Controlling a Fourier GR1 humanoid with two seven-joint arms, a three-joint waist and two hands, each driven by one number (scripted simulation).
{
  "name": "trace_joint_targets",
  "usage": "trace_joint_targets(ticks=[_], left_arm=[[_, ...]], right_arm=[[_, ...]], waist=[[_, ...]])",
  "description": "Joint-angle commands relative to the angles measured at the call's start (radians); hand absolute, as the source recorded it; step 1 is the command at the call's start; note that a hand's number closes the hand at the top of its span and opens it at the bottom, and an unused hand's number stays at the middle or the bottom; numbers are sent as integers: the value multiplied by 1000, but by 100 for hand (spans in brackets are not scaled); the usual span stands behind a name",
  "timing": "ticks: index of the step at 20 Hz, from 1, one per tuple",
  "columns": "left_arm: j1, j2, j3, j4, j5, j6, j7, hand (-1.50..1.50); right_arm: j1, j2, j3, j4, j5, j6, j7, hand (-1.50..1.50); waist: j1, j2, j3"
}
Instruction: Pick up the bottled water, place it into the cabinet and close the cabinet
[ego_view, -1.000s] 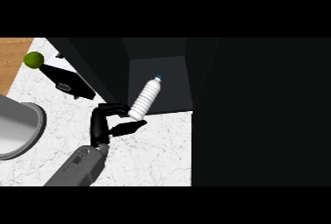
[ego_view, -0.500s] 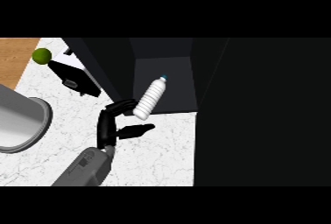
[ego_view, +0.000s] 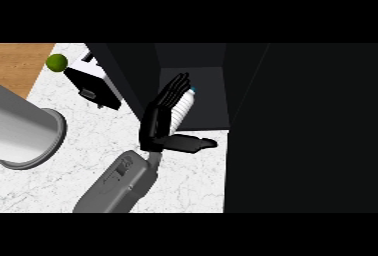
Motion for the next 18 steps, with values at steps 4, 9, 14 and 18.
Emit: trace_joint_targets(ticks=[4,9,14,18], left_arm=[[126,18,-27,-156,1,-140,-54,-150],[224,-7,-93,-275,-27,-109,-20,150],[316,98,-89,-381,-5,-150,34,150],[434,202,-39,-487,31,-199,18,150]], right_arm=[[33,-15,5,-108,17,-30,60,-150],[13,-70,-1,-128,35,10,69,-150],[48,-208,-13,-153,77,123,51,150],[45,-239,73,-129,161,158,7,150]], waist=[[23,-3,2],[27,-3,2],[30,-6,2],[36,-9,1]])
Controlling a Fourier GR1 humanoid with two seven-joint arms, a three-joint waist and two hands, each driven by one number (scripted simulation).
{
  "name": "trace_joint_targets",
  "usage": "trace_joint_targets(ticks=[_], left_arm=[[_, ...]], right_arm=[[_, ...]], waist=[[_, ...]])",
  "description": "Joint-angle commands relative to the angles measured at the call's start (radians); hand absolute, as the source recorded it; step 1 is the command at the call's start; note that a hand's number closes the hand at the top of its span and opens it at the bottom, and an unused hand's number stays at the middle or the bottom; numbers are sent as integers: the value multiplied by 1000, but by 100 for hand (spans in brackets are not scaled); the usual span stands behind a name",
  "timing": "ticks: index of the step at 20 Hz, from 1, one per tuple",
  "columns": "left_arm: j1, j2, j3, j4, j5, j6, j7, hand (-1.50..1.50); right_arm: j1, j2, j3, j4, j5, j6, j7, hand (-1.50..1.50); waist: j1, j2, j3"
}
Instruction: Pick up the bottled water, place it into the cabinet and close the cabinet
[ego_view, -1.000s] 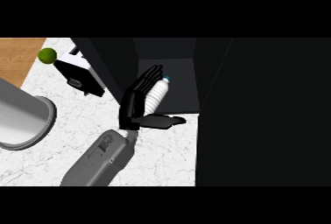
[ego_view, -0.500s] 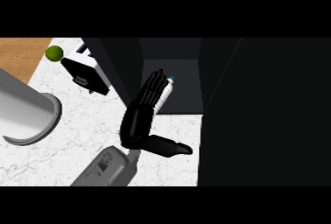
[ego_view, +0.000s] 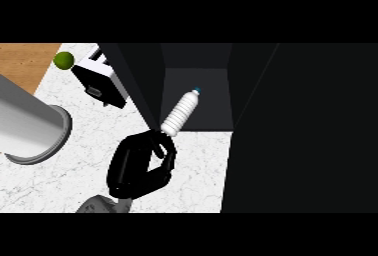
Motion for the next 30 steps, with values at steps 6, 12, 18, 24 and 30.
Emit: trace_joint_targets(ticks=[6,12,18,24,30], left_arm=[[190,114,86,-124,45,-43,-42,-150],[310,215,191,-234,173,-141,-18,-150],[373,266,250,-268,223,-197,-25,-150],[436,322,301,-309,274,-252,-16,-150],[483,366,343,-332,308,-318,-24,-150]], right_arm=[[32,-127,130,-176,211,77,6,150],[-9,-200,252,-162,217,99,72,150],[-157,-213,371,-165,245,90,158,150],[-234,-231,446,-162,201,73,224,150],[-263,-119,529,-95,80,-8,226,150]], waist=[[-18,-9,1],[8,-9,-2],[34,-7,-7],[58,-8,-11],[89,6,-9]])
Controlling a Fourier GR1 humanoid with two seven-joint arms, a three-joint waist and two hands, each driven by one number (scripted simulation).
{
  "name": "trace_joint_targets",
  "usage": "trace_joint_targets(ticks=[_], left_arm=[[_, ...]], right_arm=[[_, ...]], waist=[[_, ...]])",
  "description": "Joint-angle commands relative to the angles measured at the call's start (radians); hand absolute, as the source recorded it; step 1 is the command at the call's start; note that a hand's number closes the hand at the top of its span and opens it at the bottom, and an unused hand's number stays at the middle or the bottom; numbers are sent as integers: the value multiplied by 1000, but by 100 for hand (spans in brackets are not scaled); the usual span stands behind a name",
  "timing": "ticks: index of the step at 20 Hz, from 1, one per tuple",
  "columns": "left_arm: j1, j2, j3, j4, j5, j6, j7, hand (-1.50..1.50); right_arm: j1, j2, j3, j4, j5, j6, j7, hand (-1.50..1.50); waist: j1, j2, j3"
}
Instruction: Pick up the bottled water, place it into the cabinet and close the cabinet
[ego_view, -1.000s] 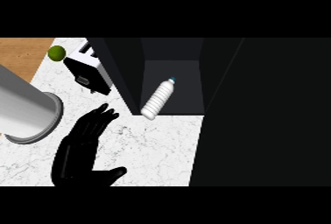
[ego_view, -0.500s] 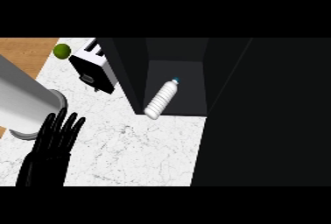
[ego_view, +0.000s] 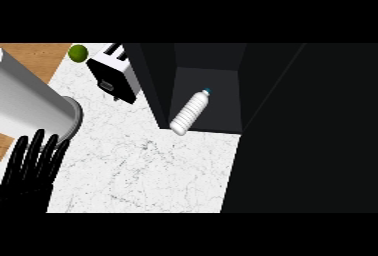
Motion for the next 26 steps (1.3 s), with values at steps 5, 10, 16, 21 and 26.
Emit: trace_joint_targets(ticks=[5,10,16,21,26], left_arm=[[42,70,56,-15,48,-103,4,-150],[40,93,87,-21,74,-142,3,-150],[50,117,107,-9,100,-190,8,-150],[37,132,107,-17,108,-210,21,-150],[23,155,111,-11,100,-217,38,-150]], right_arm=[[-104,80,242,-53,-19,39,111,150],[-175,77,209,-42,-41,45,181,150],[-259,85,175,0,-56,63,223,150],[-352,54,131,11,-44,112,266,150],[-455,29,96,0,-48,157,290,150]], waist=[[58,18,1],[86,30,-2],[134,40,-6],[165,45,-9],[177,44,-12]])
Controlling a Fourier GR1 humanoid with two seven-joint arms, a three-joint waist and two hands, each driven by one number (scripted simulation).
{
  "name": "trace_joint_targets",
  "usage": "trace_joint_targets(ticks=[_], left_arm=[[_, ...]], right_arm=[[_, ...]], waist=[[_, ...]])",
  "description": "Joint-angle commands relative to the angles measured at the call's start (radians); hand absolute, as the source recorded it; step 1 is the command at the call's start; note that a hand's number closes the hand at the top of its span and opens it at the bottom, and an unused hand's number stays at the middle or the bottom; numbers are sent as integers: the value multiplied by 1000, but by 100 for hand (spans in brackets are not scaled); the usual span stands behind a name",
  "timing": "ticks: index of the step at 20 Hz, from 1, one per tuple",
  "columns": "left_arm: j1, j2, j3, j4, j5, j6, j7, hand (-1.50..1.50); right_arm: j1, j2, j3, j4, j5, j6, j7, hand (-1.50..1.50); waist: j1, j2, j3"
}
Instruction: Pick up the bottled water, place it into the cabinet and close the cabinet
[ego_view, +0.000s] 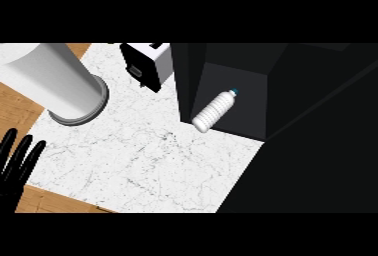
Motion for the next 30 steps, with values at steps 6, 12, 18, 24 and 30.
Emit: trace_joint_targets(ticks=[6,12,18,24,30], left_arm=[[-10,29,33,21,19,-31,8,-150],[-9,28,38,35,31,-35,11,-150],[-16,36,53,46,41,-53,10,-150],[-34,46,57,47,44,-72,13,-150],[-41,52,64,59,47,-77,18,-150]], right_arm=[[-144,65,116,15,-6,26,126,150],[-199,78,101,27,-16,41,155,150],[-207,133,86,65,-66,13,182,150],[-241,201,119,124,-204,9,209,150],[-300,273,66,194,-304,-33,255,150]], waist=[[5,2,-1],[6,5,-2],[5,17,-1],[49,39,0],[36,37,5]])
